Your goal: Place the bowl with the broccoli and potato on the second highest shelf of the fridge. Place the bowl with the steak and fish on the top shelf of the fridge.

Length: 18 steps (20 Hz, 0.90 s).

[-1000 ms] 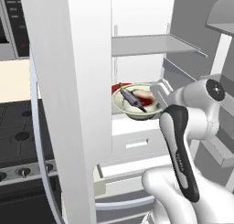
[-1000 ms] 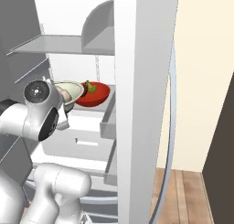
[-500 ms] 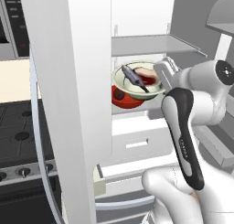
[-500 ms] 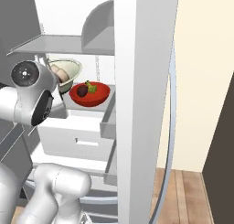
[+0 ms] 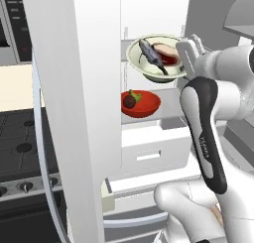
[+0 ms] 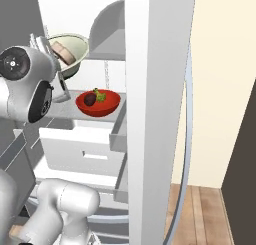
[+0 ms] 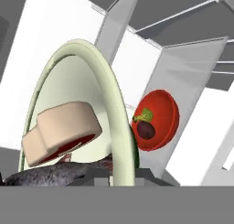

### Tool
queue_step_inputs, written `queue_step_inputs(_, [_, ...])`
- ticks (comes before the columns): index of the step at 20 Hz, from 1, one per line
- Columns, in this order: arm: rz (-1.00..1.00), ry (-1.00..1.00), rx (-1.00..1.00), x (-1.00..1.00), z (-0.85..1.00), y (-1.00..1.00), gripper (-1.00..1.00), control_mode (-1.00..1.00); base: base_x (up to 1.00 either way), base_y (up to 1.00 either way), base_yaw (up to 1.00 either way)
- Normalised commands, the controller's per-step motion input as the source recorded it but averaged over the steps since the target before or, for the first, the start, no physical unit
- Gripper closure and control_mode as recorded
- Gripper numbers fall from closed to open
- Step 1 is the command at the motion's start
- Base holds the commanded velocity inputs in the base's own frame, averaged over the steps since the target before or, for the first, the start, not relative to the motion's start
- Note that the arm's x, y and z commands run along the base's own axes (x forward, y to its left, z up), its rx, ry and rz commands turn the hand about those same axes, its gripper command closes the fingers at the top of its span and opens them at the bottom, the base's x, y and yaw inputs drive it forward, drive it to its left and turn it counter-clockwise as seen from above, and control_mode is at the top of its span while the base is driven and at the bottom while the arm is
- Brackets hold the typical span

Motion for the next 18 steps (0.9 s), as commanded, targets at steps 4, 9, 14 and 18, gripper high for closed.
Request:
queue_step_inputs(4, [-0.09,-0.23,0.17,0.18,0.31,-0.11,1.00,-1.00,0.00,0.00,0.00])
queue_step_inputs(9, [-0.04,-0.11,0.04,0.86,0.31,0.00,1.00,-1.00,0.00,0.00,0.00])
queue_step_inputs(14, [0.00,0.09,0.00,1.00,0.07,0.00,1.00,-1.00,0.00,0.00,0.00])
queue_step_inputs(18, [0.00,0.20,-0.02,1.00,0.00,0.00,1.00,-1.00,0.00,0.00,0.00])
